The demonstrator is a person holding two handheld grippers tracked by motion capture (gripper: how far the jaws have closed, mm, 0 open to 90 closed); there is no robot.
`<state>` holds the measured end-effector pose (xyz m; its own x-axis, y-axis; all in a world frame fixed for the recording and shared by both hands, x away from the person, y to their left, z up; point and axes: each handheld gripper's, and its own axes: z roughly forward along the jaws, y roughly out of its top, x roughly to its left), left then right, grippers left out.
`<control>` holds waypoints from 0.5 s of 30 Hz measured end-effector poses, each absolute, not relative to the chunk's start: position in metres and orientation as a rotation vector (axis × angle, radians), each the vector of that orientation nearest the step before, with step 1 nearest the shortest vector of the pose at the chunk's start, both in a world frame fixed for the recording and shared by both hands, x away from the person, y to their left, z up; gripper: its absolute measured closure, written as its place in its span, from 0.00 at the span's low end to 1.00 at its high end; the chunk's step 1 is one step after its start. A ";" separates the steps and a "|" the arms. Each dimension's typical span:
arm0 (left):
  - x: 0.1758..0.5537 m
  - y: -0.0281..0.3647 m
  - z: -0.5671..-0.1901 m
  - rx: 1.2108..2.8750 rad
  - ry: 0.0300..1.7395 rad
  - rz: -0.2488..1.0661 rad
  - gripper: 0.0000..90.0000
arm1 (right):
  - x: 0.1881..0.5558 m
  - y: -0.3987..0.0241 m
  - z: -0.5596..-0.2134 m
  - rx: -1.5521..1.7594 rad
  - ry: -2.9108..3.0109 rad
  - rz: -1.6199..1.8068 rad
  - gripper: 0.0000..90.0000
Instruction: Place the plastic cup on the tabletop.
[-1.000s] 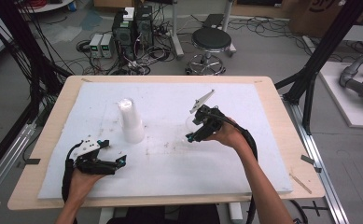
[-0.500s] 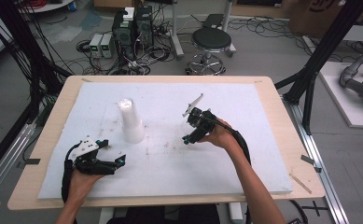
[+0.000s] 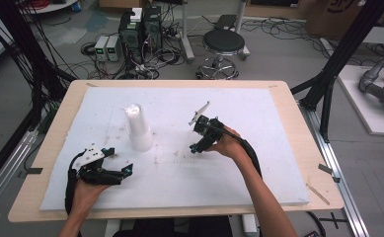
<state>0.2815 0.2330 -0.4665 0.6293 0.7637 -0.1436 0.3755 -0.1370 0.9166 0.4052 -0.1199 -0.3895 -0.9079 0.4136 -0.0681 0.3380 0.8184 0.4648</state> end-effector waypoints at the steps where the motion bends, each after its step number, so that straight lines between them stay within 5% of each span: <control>1: 0.281 0.233 -0.466 1.747 0.932 0.440 0.03 | 0.405 -0.119 -0.390 0.592 2.834 0.680 0.33; 11: 0.282 0.233 -0.466 1.755 0.927 0.436 0.03 | 0.406 -0.121 -0.398 0.626 2.795 0.769 0.30; 15: 0.281 0.233 -0.466 1.747 0.930 0.441 0.03 | 0.406 -0.120 -0.408 0.638 2.797 0.731 0.20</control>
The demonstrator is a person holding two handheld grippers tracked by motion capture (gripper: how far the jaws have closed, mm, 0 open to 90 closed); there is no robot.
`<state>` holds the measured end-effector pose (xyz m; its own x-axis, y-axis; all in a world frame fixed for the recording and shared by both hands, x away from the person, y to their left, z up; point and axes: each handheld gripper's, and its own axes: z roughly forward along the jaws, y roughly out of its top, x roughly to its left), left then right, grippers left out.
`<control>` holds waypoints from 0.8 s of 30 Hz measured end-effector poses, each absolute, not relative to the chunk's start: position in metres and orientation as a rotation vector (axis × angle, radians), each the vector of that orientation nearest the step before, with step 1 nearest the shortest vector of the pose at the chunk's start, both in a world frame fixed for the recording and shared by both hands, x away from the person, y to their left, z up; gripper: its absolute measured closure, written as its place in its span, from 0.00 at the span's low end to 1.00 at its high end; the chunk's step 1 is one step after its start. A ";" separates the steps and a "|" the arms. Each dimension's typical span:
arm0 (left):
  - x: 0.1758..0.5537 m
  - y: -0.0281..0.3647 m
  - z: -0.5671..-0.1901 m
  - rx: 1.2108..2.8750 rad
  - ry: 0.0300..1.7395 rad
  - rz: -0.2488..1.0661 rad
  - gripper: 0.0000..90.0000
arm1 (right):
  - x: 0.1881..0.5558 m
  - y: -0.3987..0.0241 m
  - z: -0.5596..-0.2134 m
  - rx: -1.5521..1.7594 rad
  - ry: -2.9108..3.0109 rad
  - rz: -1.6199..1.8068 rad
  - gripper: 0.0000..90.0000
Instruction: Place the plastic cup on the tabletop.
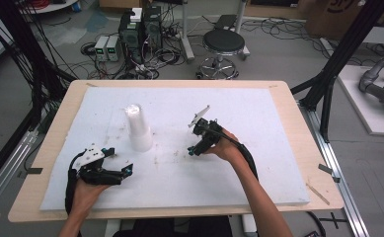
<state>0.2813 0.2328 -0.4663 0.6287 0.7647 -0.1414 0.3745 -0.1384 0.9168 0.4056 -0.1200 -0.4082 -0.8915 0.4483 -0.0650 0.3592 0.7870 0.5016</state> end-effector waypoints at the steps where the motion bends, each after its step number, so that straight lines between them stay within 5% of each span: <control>1: 0.281 0.233 -0.466 1.746 0.930 0.441 0.03 | 0.405 -0.121 -0.410 0.643 2.795 0.751 0.19; 24: 0.281 0.235 -0.467 1.715 0.969 0.462 0.03 | 0.371 -0.172 -0.418 0.782 2.587 1.063 0.15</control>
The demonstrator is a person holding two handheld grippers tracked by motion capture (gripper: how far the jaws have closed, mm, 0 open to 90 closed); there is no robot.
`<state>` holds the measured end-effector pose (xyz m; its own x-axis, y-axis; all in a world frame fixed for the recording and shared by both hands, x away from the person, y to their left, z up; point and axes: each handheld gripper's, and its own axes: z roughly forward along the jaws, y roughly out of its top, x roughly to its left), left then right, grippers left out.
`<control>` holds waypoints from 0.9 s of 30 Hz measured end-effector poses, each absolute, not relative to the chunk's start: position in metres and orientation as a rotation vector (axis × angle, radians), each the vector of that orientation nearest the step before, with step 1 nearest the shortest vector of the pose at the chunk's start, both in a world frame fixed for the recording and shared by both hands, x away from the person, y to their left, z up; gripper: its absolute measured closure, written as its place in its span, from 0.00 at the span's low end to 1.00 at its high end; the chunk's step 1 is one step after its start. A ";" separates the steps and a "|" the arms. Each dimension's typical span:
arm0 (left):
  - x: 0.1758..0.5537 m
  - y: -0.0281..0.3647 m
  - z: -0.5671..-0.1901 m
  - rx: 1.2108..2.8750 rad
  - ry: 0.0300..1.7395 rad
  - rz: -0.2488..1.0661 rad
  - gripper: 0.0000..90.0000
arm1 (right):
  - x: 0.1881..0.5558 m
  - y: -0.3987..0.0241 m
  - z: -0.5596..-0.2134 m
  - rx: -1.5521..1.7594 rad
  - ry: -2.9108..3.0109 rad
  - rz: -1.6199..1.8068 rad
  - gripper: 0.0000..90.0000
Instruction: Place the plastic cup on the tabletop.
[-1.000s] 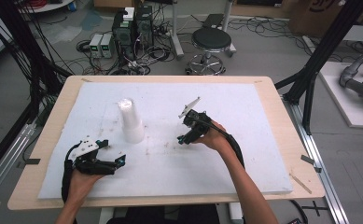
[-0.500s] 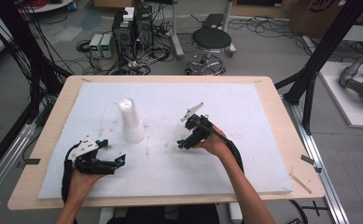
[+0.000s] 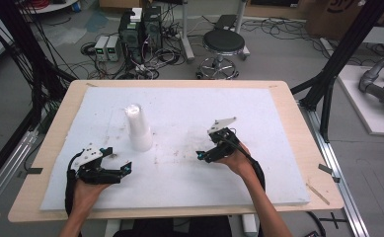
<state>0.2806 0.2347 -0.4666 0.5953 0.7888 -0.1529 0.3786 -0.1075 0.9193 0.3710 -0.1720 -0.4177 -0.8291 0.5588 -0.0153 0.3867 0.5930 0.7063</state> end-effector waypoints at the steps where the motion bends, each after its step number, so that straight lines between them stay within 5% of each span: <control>1: 0.280 0.234 -0.466 1.714 0.970 0.467 0.03 | 0.367 -0.176 -0.419 0.786 2.563 1.093 0.15; 27: 0.275 0.233 -0.466 1.710 0.955 0.530 0.03 | 0.321 -0.269 -0.450 1.018 2.194 1.343 0.15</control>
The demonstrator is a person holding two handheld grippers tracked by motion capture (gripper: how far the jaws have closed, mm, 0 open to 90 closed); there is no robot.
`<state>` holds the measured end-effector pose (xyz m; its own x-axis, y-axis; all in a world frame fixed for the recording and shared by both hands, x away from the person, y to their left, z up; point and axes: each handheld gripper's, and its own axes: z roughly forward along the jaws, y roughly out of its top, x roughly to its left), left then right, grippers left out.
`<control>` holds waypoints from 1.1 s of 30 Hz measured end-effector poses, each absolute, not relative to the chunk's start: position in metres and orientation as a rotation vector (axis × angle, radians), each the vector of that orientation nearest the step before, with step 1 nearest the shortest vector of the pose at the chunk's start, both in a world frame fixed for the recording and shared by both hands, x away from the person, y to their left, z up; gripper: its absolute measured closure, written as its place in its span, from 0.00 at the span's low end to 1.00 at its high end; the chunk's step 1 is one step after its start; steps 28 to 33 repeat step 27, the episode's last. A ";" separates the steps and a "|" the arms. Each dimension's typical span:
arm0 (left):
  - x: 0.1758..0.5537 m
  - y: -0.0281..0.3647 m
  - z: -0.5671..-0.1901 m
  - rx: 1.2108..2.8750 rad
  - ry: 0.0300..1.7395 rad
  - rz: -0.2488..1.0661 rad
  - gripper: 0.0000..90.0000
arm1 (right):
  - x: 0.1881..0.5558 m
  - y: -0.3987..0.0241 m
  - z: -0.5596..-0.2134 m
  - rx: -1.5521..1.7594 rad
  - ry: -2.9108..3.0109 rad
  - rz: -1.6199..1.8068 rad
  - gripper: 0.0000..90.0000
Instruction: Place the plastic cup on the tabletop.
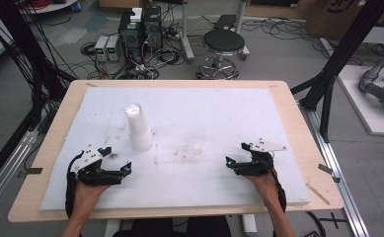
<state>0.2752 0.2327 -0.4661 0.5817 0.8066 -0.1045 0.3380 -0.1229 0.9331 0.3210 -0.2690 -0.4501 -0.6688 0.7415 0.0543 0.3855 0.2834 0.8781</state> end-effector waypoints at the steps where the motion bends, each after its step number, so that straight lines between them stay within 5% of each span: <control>1: 0.275 0.233 -0.466 1.708 0.958 0.532 0.03 | 0.321 -0.270 -0.450 1.012 2.185 1.339 0.15; 33: 0.274 0.236 -0.467 1.677 0.940 0.516 0.03 | 0.318 -0.274 -0.453 1.032 2.121 1.354 0.15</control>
